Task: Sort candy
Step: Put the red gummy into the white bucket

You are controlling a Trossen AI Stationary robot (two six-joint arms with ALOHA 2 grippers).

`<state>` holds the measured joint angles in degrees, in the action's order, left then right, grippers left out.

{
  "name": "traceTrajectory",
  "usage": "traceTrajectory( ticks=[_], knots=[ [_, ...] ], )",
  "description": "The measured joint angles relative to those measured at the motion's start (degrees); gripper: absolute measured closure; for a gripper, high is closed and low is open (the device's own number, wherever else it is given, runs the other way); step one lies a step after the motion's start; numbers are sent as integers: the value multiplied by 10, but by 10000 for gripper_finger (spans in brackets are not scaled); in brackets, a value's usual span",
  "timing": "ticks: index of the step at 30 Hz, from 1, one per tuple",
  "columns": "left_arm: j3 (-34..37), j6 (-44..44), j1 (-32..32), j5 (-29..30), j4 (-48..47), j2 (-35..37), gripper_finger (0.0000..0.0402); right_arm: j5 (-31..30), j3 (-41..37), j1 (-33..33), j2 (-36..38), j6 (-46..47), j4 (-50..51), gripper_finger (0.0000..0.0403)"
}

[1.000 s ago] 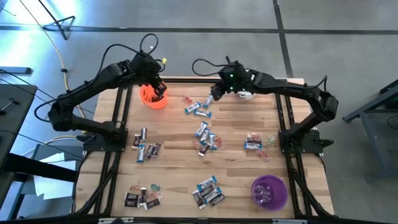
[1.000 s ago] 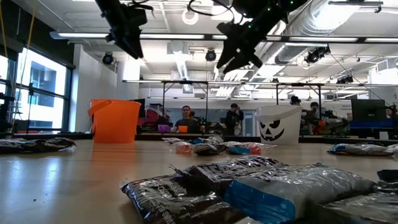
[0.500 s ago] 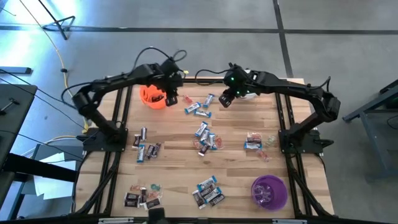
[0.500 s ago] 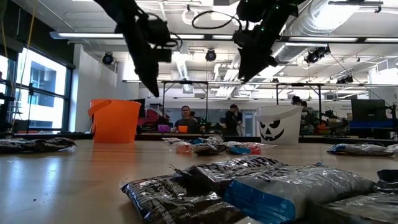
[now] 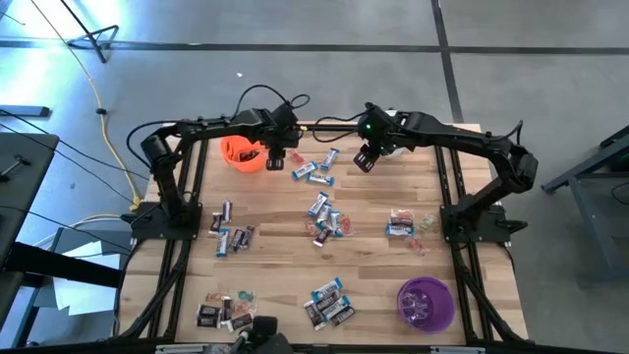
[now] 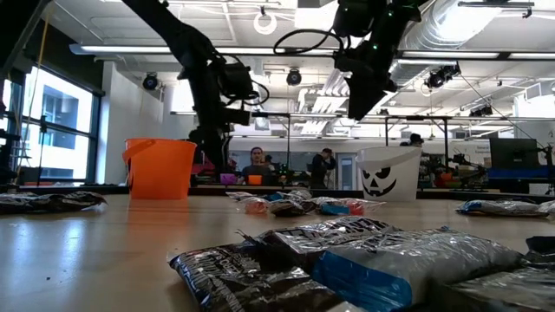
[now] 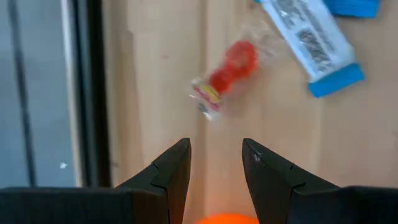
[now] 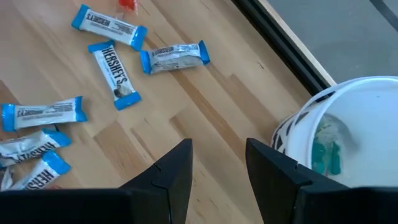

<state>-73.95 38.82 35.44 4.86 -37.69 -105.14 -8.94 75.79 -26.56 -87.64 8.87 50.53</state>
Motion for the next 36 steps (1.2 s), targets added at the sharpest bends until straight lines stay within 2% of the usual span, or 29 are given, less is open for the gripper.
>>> traceTrajectory(
  ticks=[4,13,16,18,24,28,36],
  knots=[
    [-5,5,0,4,35,-11,268,0,0,-9,0,-13,7,258],
    [-5,-94,2,2,73,-15,268,1,0,-29,0,-14,22,258],
    [-5,-97,6,2,79,-15,268,1,0,-31,0,-14,23,258],
    [-5,-66,6,2,70,-15,268,1,0,-31,0,-15,27,258],
    [-5,108,6,-36,12,-15,268,1,0,-31,0,-29,44,258],
    [-5,154,6,-61,17,-15,268,1,0,-31,0,-37,46,258],
    [-5,244,6,-61,67,-15,268,1,0,-31,0,-55,46,258]
  ],
)
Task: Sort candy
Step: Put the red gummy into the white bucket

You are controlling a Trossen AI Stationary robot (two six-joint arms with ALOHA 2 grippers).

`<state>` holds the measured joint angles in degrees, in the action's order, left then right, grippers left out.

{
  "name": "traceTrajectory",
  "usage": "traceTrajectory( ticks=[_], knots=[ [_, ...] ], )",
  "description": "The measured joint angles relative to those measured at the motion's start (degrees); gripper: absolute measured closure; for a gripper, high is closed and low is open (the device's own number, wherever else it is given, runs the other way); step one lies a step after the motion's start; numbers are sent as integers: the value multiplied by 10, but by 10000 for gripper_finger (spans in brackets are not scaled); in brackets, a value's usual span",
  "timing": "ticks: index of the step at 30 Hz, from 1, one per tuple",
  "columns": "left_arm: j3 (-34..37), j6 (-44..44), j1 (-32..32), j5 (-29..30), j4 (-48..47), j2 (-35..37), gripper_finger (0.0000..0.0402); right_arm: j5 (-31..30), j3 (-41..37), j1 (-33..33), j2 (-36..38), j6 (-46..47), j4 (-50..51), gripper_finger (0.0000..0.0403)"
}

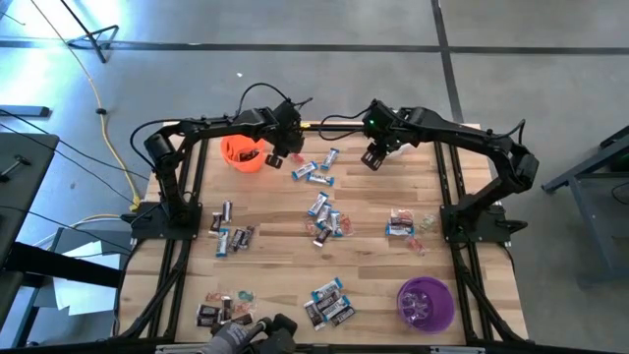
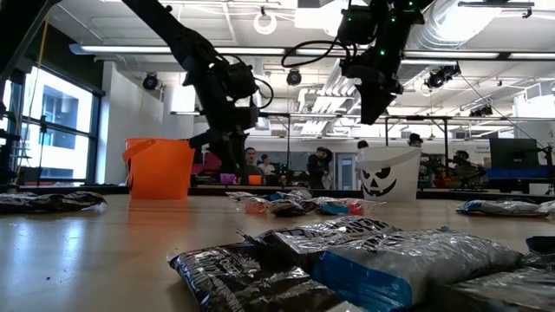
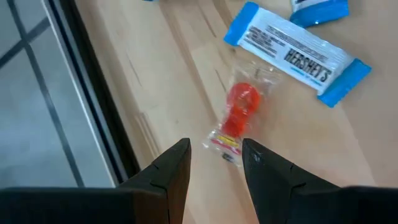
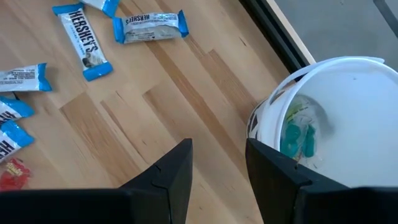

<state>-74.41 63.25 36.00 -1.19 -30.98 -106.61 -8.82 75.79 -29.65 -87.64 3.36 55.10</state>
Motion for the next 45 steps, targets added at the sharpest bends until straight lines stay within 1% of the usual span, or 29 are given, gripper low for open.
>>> traceTrajectory(
  ticks=[4,10,15,20,23,27,31,39,45],
  knots=[
    [13,0,0,0,9,-1,268,0,0,0,0,-9,0,258],
    [20,-1,1,8,21,-35,268,0,0,0,0,-11,0,258],
    [20,-15,-1,59,54,-69,268,0,0,0,0,-11,0,258],
    [17,-16,0,62,53,-88,268,0,0,0,0,-11,0,258],
    [17,-22,-2,60,55,-89,268,0,0,0,0,-11,0,258],
    [7,-43,-7,93,45,-88,268,0,0,0,0,-11,-1,258],
    [-15,-56,-8,103,38,-90,268,0,0,0,0,-10,-1,258],
    [-28,-57,-16,105,34,-89,268,0,0,0,0,-8,-1,258],
    [-28,-54,-27,105,13,-89,268,0,0,0,0,-9,-1,258]
  ],
)
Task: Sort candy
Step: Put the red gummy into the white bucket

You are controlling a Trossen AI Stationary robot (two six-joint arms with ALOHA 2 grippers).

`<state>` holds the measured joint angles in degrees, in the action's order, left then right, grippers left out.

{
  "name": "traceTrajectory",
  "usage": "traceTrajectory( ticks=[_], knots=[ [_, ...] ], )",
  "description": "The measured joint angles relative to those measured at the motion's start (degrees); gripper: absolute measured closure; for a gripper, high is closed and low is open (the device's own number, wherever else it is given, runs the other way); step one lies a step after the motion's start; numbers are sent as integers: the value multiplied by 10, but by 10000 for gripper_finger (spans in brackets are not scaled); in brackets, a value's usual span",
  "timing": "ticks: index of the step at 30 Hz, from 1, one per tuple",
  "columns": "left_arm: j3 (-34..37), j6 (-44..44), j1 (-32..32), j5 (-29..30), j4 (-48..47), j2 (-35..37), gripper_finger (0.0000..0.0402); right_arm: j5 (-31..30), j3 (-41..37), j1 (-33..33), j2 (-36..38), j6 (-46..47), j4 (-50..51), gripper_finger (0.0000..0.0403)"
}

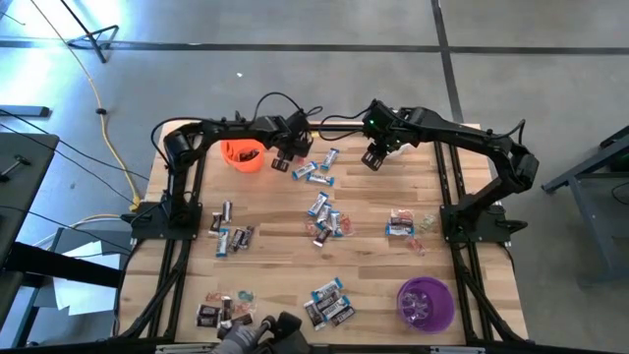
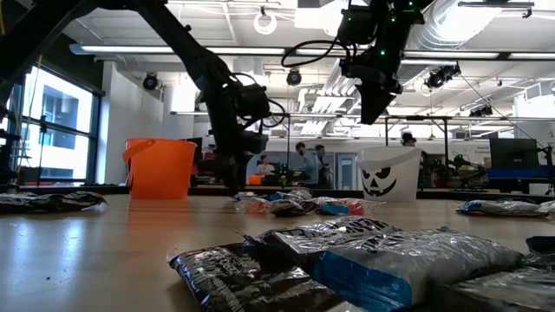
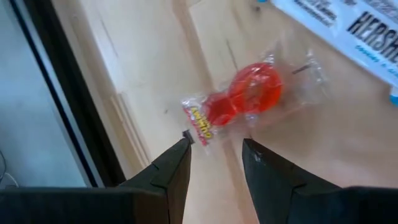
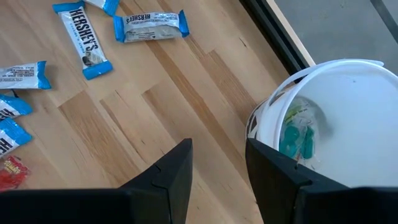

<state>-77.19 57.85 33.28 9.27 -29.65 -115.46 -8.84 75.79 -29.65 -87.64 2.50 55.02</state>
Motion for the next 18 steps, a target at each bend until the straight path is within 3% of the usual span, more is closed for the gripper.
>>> traceTrajectory(
  ticks=[11,18],
  knots=[
    [0,63,-28,0,-1,1,268,0,0,0,0,0,0,258],
    [0,107,-27,-65,-1,1,268,0,0,0,0,-2,0,258]
  ],
)
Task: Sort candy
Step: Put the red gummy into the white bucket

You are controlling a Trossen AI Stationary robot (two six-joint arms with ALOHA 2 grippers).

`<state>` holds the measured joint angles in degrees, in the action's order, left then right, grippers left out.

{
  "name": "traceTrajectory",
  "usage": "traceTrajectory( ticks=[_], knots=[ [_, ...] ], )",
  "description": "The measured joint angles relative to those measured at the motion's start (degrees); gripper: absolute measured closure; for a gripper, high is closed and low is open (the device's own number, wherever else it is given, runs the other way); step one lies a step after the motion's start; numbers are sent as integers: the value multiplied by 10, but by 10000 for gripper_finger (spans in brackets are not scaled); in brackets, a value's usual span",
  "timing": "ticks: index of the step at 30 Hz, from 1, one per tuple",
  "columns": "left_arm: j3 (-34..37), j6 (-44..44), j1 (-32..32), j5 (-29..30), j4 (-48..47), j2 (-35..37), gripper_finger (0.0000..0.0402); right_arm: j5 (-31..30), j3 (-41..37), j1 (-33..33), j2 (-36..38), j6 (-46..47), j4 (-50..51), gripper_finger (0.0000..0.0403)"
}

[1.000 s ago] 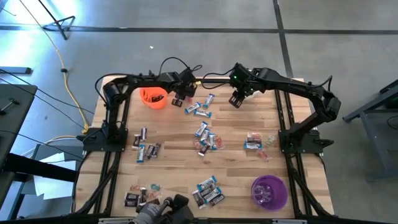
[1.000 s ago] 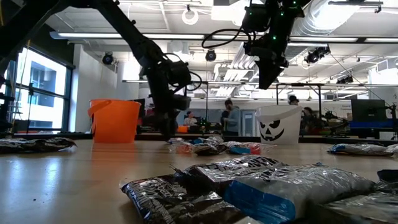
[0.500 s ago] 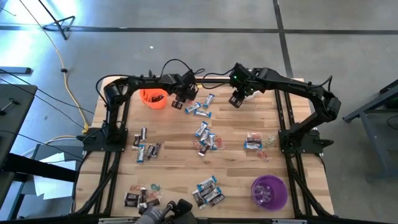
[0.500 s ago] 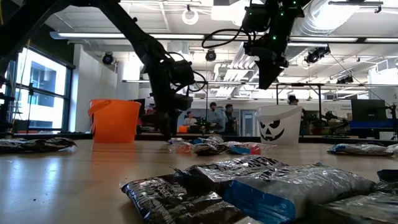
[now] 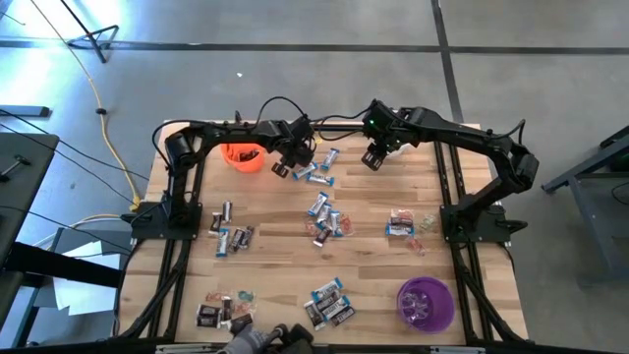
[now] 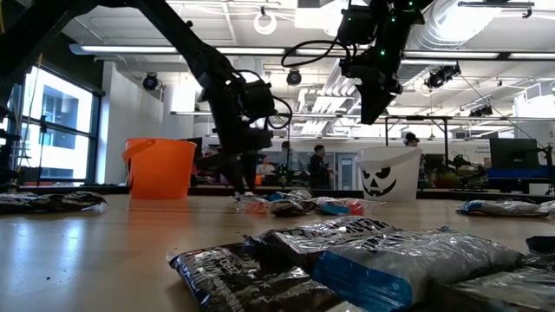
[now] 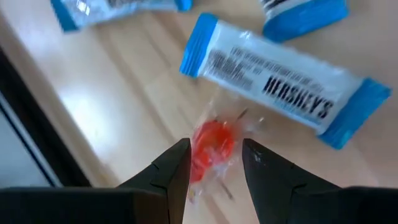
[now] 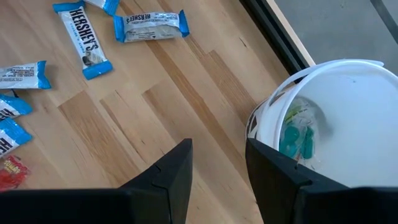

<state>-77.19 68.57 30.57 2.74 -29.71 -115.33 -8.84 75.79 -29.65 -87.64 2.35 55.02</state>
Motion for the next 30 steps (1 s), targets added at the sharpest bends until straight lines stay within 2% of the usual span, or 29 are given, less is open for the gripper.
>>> traceTrajectory(
  ticks=[9,17,20,26,30],
  knots=[
    [-3,27,14,-32,8,-23,268,0,0,0,0,-13,0,258],
    [-2,-69,21,-23,14,-22,273,0,0,0,0,-13,5,258],
    [-2,-132,22,-21,4,-25,297,0,0,0,0,-13,5,258],
    [-3,-265,26,-6,-3,-38,389,0,0,0,0,-13,5,258],
    [-2,-337,26,-9,-4,-34,392,0,0,0,0,-13,5,258]
  ],
)
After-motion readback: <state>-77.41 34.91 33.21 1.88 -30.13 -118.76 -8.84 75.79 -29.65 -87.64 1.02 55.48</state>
